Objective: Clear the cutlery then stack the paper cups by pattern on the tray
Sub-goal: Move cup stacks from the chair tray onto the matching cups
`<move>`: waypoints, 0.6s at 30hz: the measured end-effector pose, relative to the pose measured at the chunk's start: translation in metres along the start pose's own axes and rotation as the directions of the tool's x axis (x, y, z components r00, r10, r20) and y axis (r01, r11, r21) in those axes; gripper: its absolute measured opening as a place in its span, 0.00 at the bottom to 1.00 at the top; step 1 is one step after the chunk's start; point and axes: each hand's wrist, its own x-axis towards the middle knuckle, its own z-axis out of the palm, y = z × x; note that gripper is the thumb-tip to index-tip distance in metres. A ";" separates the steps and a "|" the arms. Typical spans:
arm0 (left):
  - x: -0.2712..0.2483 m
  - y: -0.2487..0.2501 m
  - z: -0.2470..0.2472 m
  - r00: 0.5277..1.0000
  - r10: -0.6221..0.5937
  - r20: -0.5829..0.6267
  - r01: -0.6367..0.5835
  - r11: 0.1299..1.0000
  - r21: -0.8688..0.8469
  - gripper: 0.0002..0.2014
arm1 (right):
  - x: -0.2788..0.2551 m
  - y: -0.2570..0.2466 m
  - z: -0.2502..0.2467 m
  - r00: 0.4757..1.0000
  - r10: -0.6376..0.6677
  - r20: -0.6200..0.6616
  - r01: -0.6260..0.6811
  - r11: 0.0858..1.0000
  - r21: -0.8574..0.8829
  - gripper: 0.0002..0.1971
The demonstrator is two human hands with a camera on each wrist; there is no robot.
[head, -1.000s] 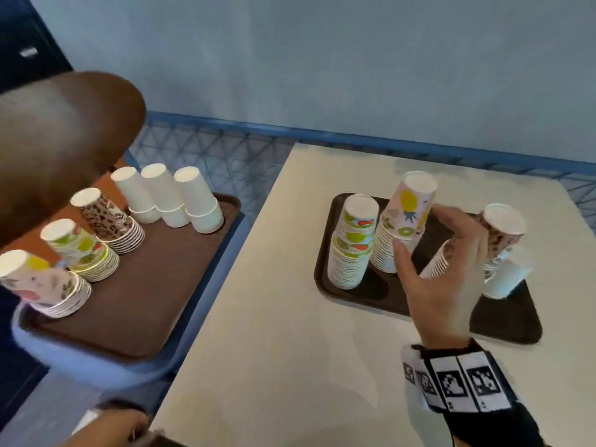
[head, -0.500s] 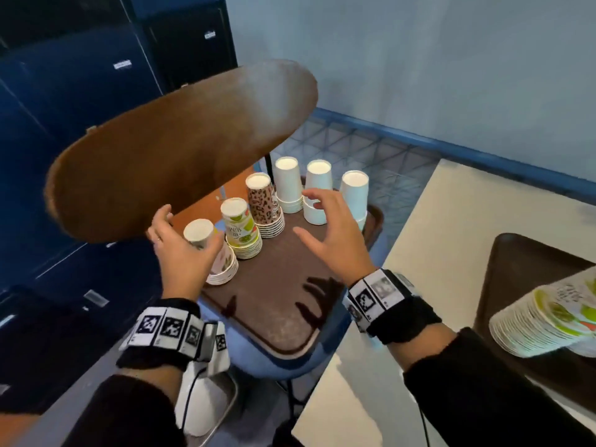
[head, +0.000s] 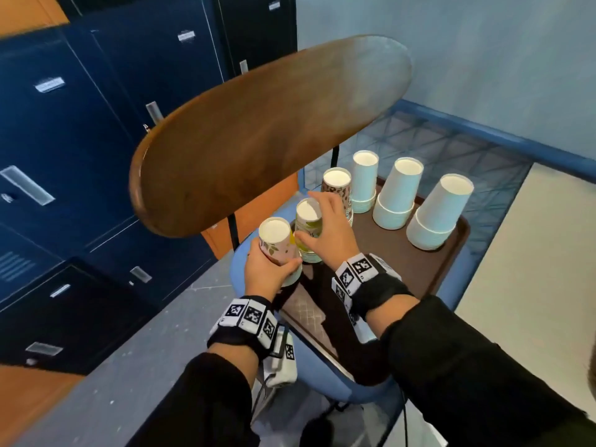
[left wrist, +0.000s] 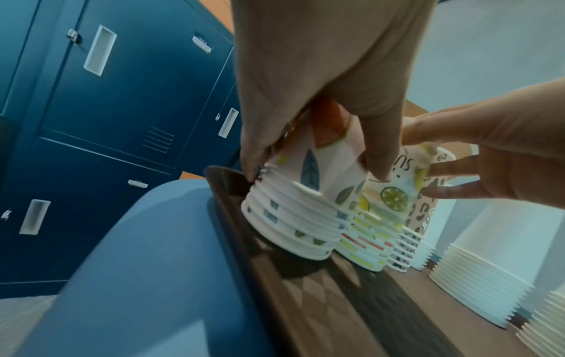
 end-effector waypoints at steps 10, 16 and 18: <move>0.002 -0.015 0.000 0.991 -0.051 0.128 0.041 0.996 0.077 0.35 | -0.024 0.027 -0.002 0.926 0.362 0.111 -0.373 0.921 0.108 0.37; -0.014 0.000 0.006 0.972 -0.014 0.233 0.023 0.999 -0.035 0.45 | -0.052 0.035 -0.015 0.902 0.429 0.048 -0.432 0.894 0.119 0.37; -0.022 0.008 0.010 0.960 0.000 0.282 0.024 0.996 -0.083 0.46 | -0.062 0.035 -0.029 0.899 0.438 -0.020 -0.429 0.887 0.174 0.36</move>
